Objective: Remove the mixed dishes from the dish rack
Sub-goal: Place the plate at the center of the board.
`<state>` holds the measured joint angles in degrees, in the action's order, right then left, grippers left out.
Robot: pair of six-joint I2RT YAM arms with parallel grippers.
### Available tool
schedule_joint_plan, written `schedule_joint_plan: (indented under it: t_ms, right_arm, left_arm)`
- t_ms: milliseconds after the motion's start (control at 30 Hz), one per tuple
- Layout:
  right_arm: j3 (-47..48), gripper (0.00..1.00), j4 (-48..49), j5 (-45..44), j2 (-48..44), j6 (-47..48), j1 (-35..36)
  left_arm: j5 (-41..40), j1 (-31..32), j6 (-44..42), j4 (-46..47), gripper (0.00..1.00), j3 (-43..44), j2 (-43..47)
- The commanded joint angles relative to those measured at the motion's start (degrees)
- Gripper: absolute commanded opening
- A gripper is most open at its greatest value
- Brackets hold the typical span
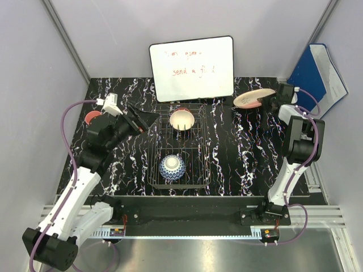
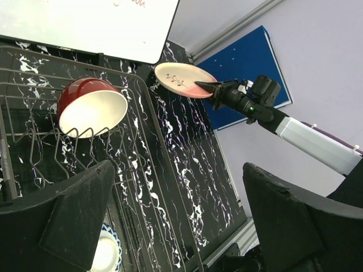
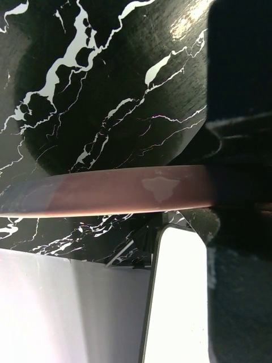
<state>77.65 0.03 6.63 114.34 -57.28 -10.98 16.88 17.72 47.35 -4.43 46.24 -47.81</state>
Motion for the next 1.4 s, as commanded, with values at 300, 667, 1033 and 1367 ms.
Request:
schedule_joint_plan:
  t_ms: [300, 667, 1033, 1367]
  right_arm:
    - [-7.2, 0.34, -3.5, 0.4, -0.8, 0.0, -0.1]
    - [-12.0, 0.64, -5.4, 2.2, -0.9, 0.1, -0.1]
    - [-18.3, 1.00, -8.5, 4.3, -9.7, -2.1, 0.2]
    - [-24.1, 1.00, -15.0, 7.2, -22.6, -0.8, 0.7]
  left_arm:
    - [2.1, 0.2, 1.2, 3.7, 0.99, -2.2, -0.4]
    - [3.2, 0.2, 2.4, 3.9, 0.99, -4.5, 0.4]
    - [3.8, 0.2, 1.0, 1.7, 0.99, -3.8, -0.8]
    - [5.0, 0.3, -0.4, -0.8, 0.99, -0.9, -3.4]
